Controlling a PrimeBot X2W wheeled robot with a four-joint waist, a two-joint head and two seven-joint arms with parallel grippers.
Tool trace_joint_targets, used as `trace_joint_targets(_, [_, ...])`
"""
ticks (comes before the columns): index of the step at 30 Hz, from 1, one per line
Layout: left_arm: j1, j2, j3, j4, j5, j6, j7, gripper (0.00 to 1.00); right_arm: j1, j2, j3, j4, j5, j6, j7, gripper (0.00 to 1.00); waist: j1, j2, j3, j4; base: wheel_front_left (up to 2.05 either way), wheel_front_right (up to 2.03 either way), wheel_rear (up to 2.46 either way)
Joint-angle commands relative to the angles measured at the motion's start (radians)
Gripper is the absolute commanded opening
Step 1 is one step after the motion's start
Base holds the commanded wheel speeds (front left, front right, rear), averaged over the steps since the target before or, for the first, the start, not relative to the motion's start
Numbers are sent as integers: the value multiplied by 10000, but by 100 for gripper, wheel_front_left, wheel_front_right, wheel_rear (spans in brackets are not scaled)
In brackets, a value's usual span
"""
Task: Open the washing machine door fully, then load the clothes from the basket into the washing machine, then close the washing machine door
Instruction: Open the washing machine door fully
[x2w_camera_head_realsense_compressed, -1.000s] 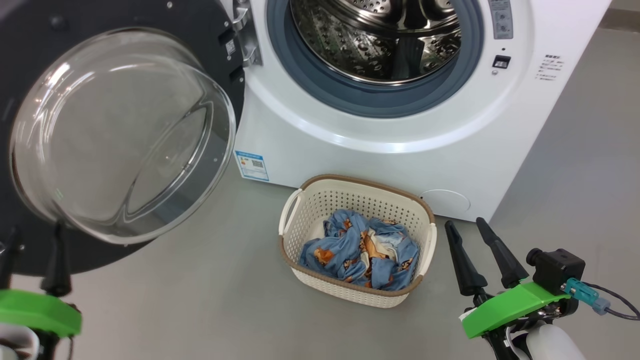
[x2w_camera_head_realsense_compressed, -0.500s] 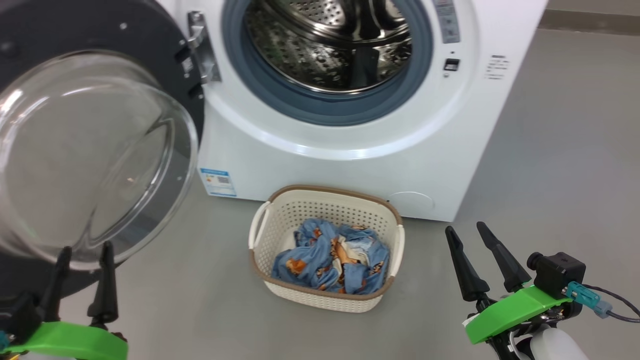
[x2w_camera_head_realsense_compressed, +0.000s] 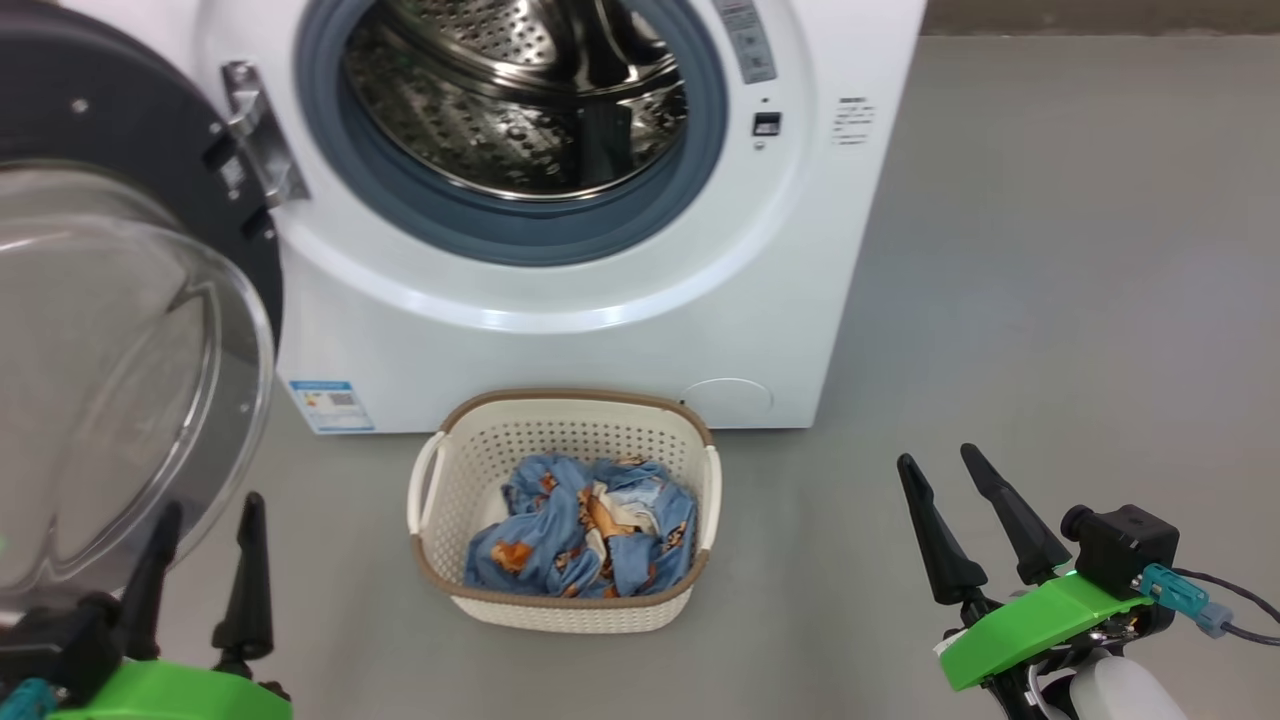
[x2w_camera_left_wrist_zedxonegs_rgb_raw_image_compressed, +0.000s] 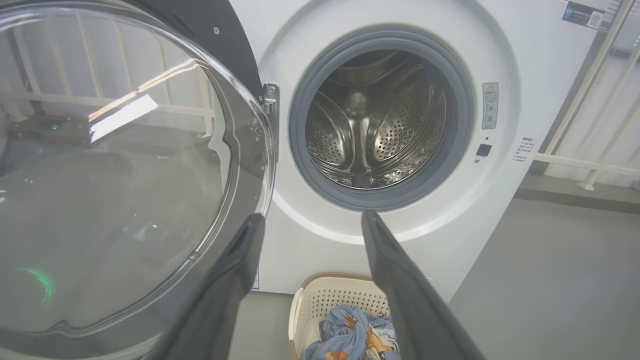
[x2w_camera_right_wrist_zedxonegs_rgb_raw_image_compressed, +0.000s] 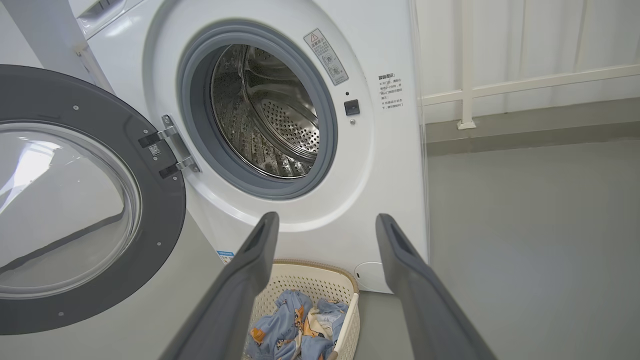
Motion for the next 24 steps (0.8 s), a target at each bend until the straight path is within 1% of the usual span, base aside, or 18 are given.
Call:
trace_joint_targets(1, [-172, 174, 333, -286, 45, 95, -28, 100, -42, -61, 215, -276, 53, 16, -122, 100, 0, 0, -45, -333, 0, 0, 0])
trace_joint_targets(10, [27, -212, 271, -257, 146, 142, -106, 100, -20, -128, 264, -305, 42, 16, -122, 100, 0, 0, -51, -736, 0, 0, 0])
trace_joint_targets(18, [55, -297, 270, -118, 391, -105, -142, 100, 85, -157, 229, -303, 22, 16, -122, 100, 0, 0, -133, -934, 0, 0, 0])
trace_joint_targets(24, [71, -357, 248, -99, 654, -153, -151, 100, 164, -219, 112, -324, -31, 16, -122, 100, 0, 0, -205, -975, 0, 0, 0])
